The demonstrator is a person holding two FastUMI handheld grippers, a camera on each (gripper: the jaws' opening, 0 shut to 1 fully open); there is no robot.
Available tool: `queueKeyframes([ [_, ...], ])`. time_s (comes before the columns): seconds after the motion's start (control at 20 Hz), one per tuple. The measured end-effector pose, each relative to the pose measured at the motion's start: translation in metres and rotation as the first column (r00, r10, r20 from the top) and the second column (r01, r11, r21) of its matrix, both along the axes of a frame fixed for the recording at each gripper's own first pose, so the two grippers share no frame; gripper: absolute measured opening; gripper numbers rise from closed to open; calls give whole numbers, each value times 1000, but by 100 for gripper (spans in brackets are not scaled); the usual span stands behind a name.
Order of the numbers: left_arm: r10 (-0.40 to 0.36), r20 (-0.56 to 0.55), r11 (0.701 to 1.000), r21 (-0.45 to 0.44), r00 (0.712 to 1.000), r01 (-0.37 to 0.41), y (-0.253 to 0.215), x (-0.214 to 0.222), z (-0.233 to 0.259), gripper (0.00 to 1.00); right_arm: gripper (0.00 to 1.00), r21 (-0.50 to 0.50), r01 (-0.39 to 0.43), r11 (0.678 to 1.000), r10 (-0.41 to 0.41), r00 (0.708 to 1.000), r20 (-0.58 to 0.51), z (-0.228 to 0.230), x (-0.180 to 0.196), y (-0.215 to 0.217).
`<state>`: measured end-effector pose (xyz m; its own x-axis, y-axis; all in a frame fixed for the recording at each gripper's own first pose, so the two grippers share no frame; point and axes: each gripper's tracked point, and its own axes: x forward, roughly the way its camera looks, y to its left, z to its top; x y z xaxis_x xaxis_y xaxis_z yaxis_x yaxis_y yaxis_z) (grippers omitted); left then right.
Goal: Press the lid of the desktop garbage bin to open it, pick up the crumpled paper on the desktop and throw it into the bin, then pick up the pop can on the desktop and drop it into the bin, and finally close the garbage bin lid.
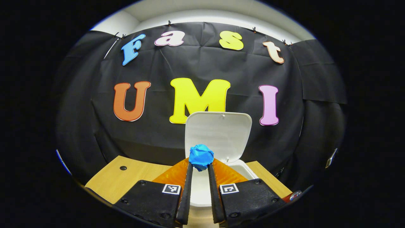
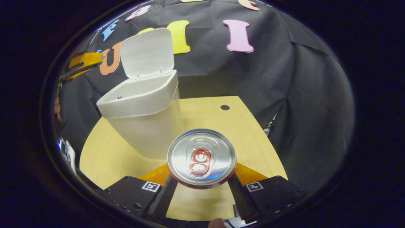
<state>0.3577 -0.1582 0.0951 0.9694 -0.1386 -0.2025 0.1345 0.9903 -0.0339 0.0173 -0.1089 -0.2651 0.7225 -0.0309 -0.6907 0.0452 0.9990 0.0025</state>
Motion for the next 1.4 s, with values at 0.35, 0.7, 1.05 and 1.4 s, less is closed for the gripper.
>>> queueKeyframes([
  [0.35, -29, -49, 1000, 3, 998, 29, -15, 28, -19, 41, 82, 25, 31, 999, -31, 999, 7, 5, 19, -14],
  [0.7, -5, -71, 1000, 15, 997, 6, -7, 30, -24, 94, 82, 17, 14, 1000, -14, 1000, 16, 9, 25, -11],
  [1.05, 24, -69, 1000, 3, 997, -24, 12, 15, -19, 97, 82, -1, -24, 1000, 24, 999, 42, 25, 24, 0],
  [1.4, 66, -78, 998, -1, 995, -66, 47, -16, -21, 97, 82, -32, -92, 995, 94, 992, 88, 75, 30, 18],
])
